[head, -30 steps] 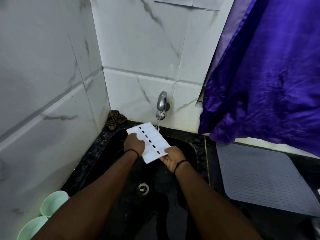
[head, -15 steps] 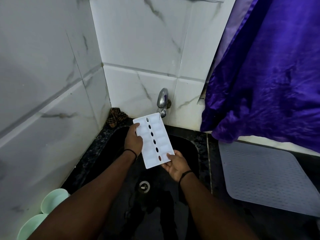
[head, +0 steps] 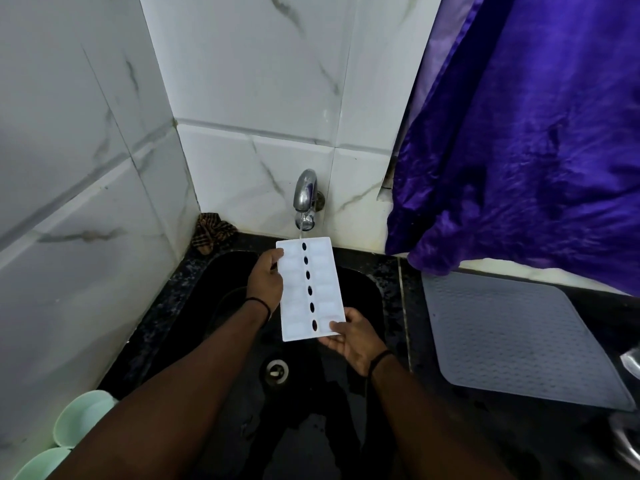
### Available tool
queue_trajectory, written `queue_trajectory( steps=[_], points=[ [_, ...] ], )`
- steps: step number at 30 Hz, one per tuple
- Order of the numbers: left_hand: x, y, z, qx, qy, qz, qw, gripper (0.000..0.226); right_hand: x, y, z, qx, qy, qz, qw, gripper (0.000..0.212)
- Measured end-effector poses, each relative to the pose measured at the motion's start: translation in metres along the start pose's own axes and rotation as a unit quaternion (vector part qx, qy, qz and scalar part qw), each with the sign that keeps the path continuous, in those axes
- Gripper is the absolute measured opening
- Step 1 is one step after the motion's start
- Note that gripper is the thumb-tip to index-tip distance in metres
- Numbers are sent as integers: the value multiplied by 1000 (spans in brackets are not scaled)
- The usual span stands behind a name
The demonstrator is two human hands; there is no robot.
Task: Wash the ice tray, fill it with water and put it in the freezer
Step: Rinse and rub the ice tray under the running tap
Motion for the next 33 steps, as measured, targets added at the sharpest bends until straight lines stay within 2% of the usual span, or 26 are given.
queue_trajectory(
  steps=[3,6,8,10,14,16,18,21,24,29,31,33],
  points=[
    [-3,-7,4,-2,-27,9,1000,56,-3,3,-8,4,31,34,999,18],
    [-4,-12,-2,30,32,23,999,49,-6,0,-16,12,58,64,996,18],
    [-7,-19,-8,51,97,-16,994,31,-7,-2,-18,13,64,85,994,18],
    [-12,-23,-10,-2,147,-50,988,23,-6,-2,-16,22,57,103,993,17],
    [-20,-27,-9,-153,239,-149,947,33,-5,1,-10,51,25,109,992,16],
    [-22,-25,-9,-161,265,-186,932,37,-4,1,-7,50,13,109,993,16],
    [-23,-23,-13,-147,266,-199,932,41,-4,0,-5,52,1,109,993,17],
    [-20,-20,-22,-90,229,-169,954,35,-4,-5,-3,57,-21,89,994,16],
    [-13,-13,-29,-16,194,-100,976,25,-7,-17,-7,33,-31,33,998,15],
    [-6,-4,-29,21,156,4,988,24,-1,-27,-21,-53,-38,15,998,20],
    [-5,-4,-25,-1,159,9,987,24,2,-26,-24,-98,-40,14,994,27],
    [-7,-6,-25,-102,226,-20,969,33,4,-25,-25,-142,-33,26,989,28]
  ],
)
Point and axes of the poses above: each hand's wrist, its own x-axis towards the middle knuckle, its own y-axis out of the back of the hand, z = x × y, the point moved 5 cm from there along x, towards the middle knuckle, and after that the axes turned 14 degrees about -x, right-handed, at the moved point
